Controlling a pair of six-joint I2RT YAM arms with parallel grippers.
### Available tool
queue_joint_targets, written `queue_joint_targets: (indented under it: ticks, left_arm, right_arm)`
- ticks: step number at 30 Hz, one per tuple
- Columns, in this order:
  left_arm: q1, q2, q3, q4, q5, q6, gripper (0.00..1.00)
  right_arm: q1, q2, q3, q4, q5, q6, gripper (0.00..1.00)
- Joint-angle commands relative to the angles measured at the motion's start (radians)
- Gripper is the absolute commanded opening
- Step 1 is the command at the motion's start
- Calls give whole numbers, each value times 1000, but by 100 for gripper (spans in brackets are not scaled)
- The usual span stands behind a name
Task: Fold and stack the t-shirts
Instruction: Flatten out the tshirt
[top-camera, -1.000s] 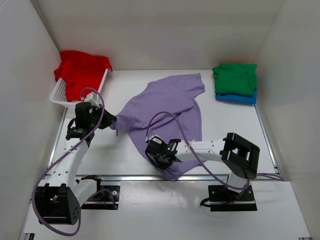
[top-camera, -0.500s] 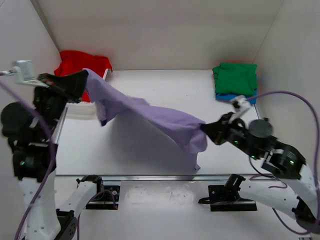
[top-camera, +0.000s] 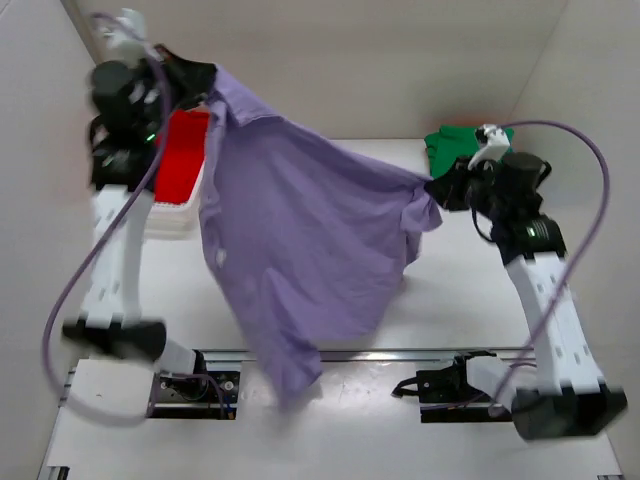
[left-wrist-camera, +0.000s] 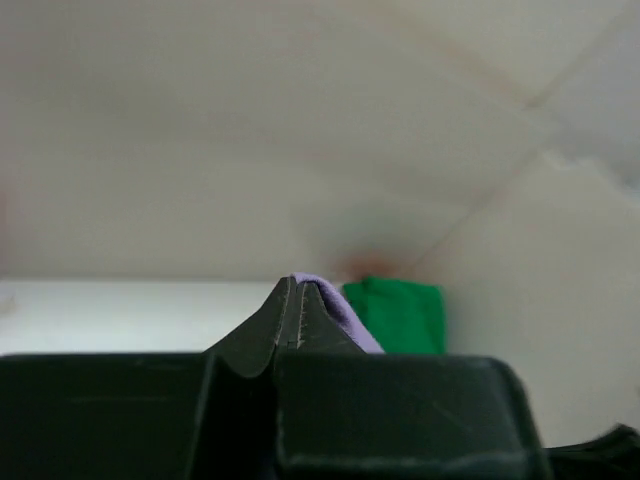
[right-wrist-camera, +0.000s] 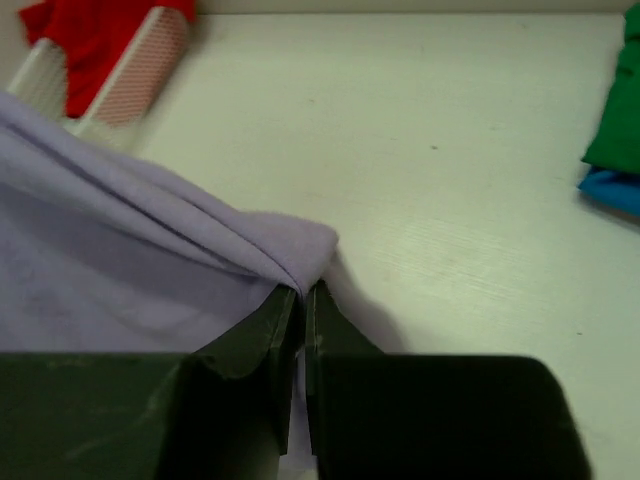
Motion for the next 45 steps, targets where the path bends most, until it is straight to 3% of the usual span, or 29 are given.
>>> queue_joint_targets:
  ticks: [1,2,4,5,6,8,10,13,18,22,25,29,35,45]
  left_arm:
    - [23,271,-24,95,-18,23,0]
    - [23,372,18,101,-45,31,0]
    - [46,619,197,67,-79,28,26]
    - [54,746,326,37,-78,16,46]
    - [67,805,400,-8,-40,-16,57]
    - [84,971,616,-123,14,-75,65]
    - [78,994,640,-177,72,-54,68]
    - [23,858,431,-227,82,55,68]
    - [-40,363,-440,38,138,13,71]
    - [-153,194,-708,2,151,-3,76]
    - [-246,85,-925,96,175,-105,77]
    - [-366,97,-998,112,142,-148,77]
    - [-486,210,-963,95,34,-142,76]
    - [-502,344,-918,40,-99,-136,78]
  right_arm:
    - [-157,198,4,236,-118,-8,0]
    - [-163,270,18,296,-91,-14,0]
    - [-176,470,136,298,-32,-41,34]
    - [-176,564,232,274,-13,-61,44]
    - [-172,655,327,247,15,-74,56]
    - [-159,749,427,174,136,-120,65]
    - [-162,812,490,109,170,-126,66]
    - [-168,745,362,80,193,-98,66]
    - [-169,582,55,72,200,-40,65]
    - [-159,523,-103,6,217,-46,65]
    - [-134,444,-210,22,242,-32,65]
    - [-139,386,-316,13,234,-17,64]
    - [-140,297,-453,23,225,14,64]
    - [-137,297,-534,71,185,23,64]
